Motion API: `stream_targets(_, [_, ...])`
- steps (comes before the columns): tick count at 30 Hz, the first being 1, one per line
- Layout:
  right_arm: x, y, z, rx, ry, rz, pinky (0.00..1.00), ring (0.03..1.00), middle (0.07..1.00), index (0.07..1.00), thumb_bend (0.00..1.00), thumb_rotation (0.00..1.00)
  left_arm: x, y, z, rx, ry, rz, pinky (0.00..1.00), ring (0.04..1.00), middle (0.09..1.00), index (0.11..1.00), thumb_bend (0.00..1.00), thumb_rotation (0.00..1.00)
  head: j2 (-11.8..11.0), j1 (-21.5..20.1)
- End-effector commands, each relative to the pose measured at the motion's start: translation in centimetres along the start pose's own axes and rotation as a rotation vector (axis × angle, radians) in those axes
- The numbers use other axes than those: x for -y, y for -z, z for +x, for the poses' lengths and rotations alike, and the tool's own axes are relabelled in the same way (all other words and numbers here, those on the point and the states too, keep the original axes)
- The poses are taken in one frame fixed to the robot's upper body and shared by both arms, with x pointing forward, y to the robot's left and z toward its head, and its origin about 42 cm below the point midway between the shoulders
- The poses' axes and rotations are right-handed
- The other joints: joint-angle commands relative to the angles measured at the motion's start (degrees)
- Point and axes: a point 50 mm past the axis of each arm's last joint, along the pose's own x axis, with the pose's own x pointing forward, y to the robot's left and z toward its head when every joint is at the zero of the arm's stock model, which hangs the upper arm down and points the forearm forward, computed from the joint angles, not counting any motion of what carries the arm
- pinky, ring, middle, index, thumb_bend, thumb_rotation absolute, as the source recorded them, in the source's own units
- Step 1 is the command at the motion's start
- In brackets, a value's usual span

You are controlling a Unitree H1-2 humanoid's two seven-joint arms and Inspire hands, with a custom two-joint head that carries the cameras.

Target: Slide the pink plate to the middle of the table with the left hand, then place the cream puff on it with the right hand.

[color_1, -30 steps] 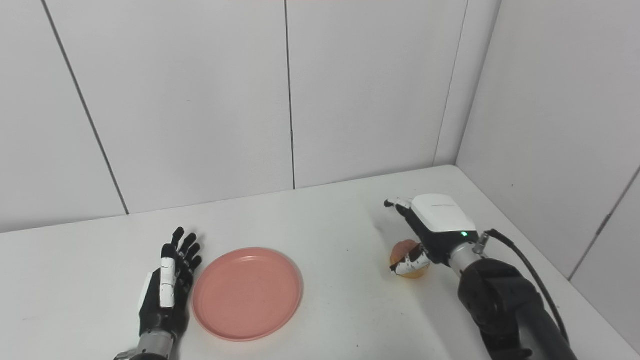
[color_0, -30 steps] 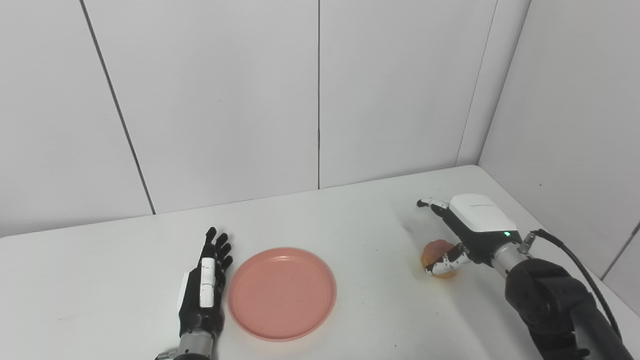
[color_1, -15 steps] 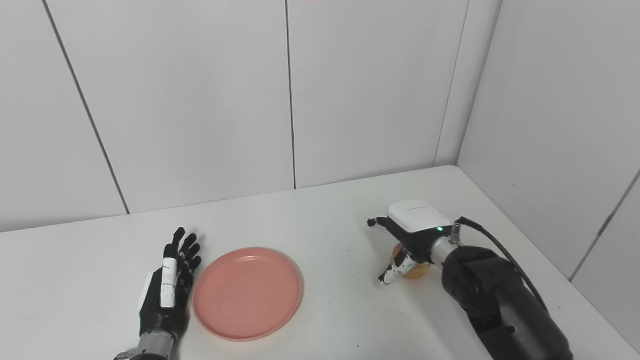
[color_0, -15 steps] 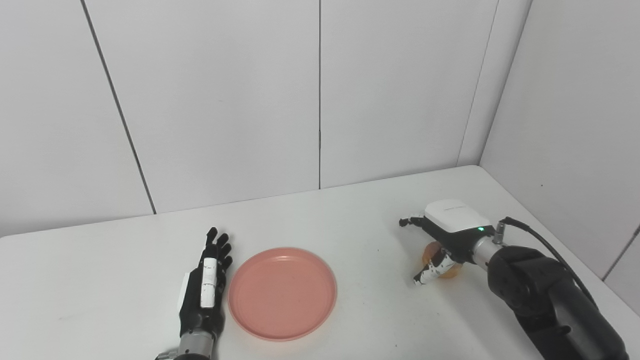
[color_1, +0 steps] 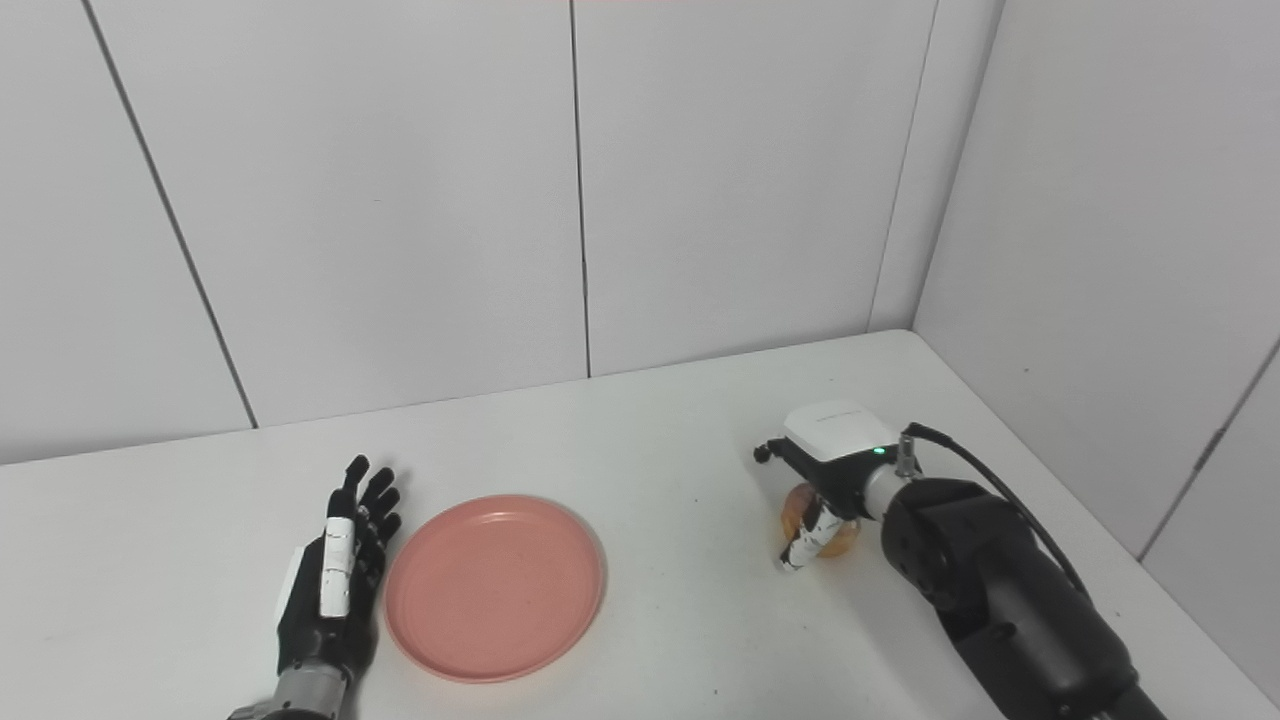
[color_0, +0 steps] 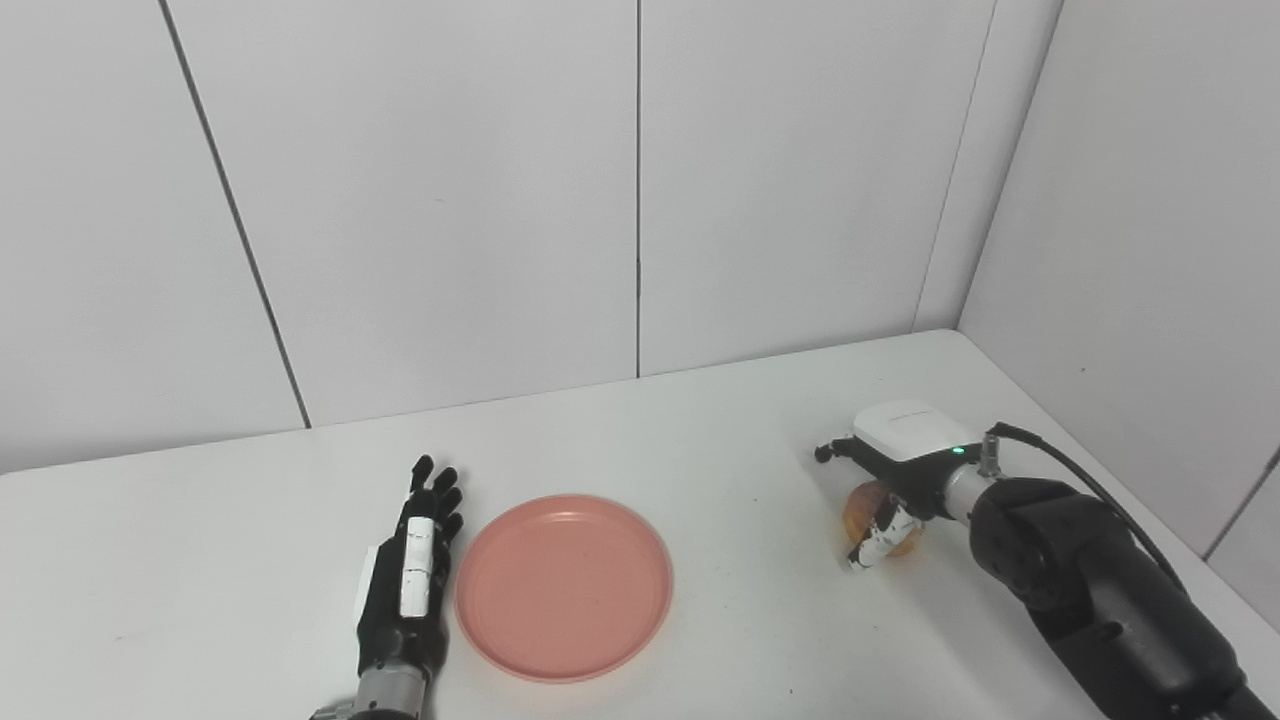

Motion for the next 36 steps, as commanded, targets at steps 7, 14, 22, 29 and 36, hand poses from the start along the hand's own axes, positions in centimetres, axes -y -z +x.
stream_targets(7, [3.1, 1.2, 0.2, -0.027, 0.091, -0.051, 0.62, 0.769, 0.811, 0.782, 1.00, 0.26, -1.0, 1.9, -0.9, -0.121, -0.021, 0.009, 0.97, 0.968, 0.960, 1.000, 0.83, 0.91, 0.1, -0.1])
stream_targets(14, [2.4, 1.5, 0.5, -0.054, 0.056, -0.093, 0.60, 0.774, 0.817, 0.772, 1.00, 0.27, -1.1, 2.0, -0.9, -0.126, -0.018, 0.020, 0.97, 0.969, 0.958, 1.000, 0.84, 0.91, 0.2, -0.1])
stream_targets(22, [2.1, 1.5, 0.6, -0.066, 0.016, -0.078, 0.62, 0.788, 0.827, 0.776, 1.00, 0.27, -1.2, 1.8, -0.7, -0.125, -0.014, 0.021, 0.99, 0.974, 0.963, 1.000, 0.84, 0.91, 0.2, -0.2])
stream_targets(29, [1.8, 1.5, 0.5, -0.096, -0.045, -0.108, 0.61, 0.796, 0.837, 0.768, 1.00, 0.29, -1.3, 1.8, -0.7, -0.128, -0.010, 0.033, 0.97, 0.967, 0.965, 1.000, 0.85, 0.92, 0.5, -0.1])
stream_targets(36, [1.6, 1.8, 0.6, -0.107, -0.072, -0.094, 0.48, 0.651, 0.729, 0.708, 0.98, 0.23, -1.3, 1.7, -0.6, -0.129, -0.012, 0.029, 0.98, 0.967, 0.957, 1.000, 0.85, 0.92, 0.6, -0.2])
